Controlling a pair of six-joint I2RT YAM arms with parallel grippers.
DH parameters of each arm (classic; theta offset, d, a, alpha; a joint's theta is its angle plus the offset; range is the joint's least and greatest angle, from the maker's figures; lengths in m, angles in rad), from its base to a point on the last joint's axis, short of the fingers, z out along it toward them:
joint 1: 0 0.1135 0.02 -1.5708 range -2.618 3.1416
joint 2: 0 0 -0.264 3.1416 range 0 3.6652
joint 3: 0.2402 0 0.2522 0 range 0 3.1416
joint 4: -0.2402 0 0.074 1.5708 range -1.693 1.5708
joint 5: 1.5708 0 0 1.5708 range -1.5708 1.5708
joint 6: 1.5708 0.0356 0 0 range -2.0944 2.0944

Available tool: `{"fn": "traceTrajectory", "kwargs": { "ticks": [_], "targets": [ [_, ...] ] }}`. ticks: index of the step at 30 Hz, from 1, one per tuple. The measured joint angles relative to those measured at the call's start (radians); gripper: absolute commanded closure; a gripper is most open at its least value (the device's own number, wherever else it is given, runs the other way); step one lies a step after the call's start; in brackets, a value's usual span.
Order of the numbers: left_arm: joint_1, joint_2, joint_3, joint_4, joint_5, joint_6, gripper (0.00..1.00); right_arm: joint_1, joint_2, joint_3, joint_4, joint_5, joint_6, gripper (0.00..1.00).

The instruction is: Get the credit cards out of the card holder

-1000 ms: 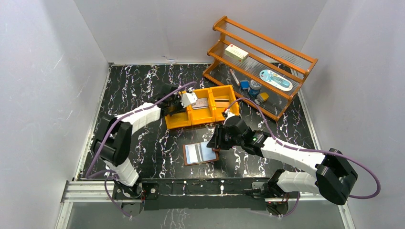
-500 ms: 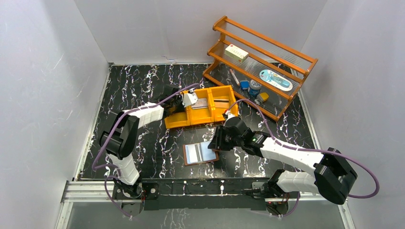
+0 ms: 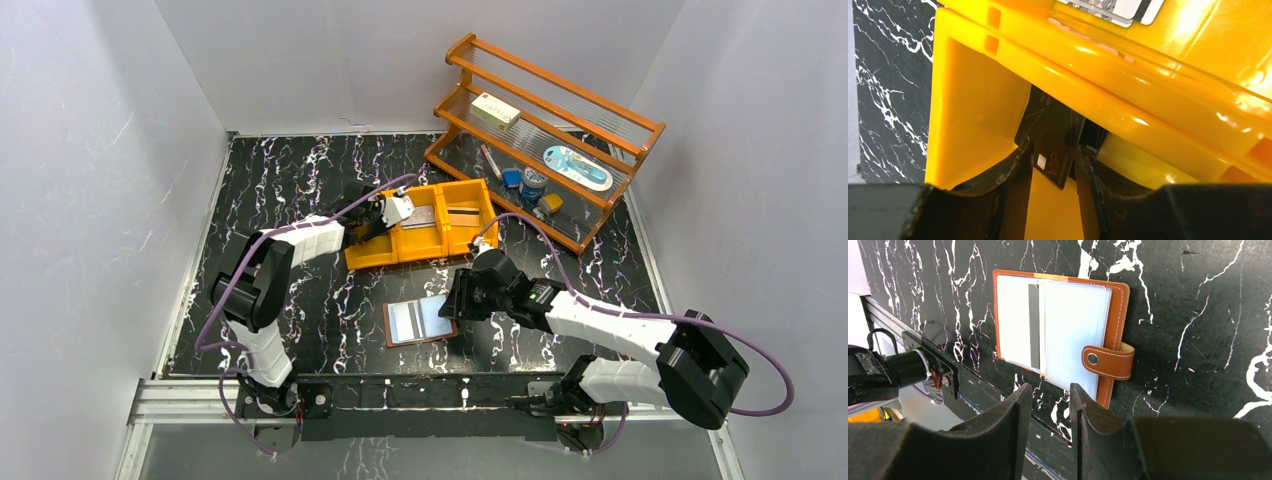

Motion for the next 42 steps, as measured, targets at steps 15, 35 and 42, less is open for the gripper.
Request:
{"fn": "traceTrajectory", "kwargs": {
  "ticks": [15, 35, 42],
  "targets": [
    [0.0, -0.225, -0.021, -0.053, 0.034, -0.176, 0.41, 0.0, -0.002, -0.009, 0.014, -0.018, 0.017, 0.54],
    [0.001, -0.693, -0.319, -0.149, 0.335, -1.132, 0.39, 0.002, 0.256, 0.093, 0.16, -0.193, 0.029, 0.53],
    [0.0, -0.742, -0.453, -0.156, 0.492, -1.287, 0.44, 0.007, 0.345, 0.114, 0.198, -0.219, 0.047, 0.54]
  ]
}}
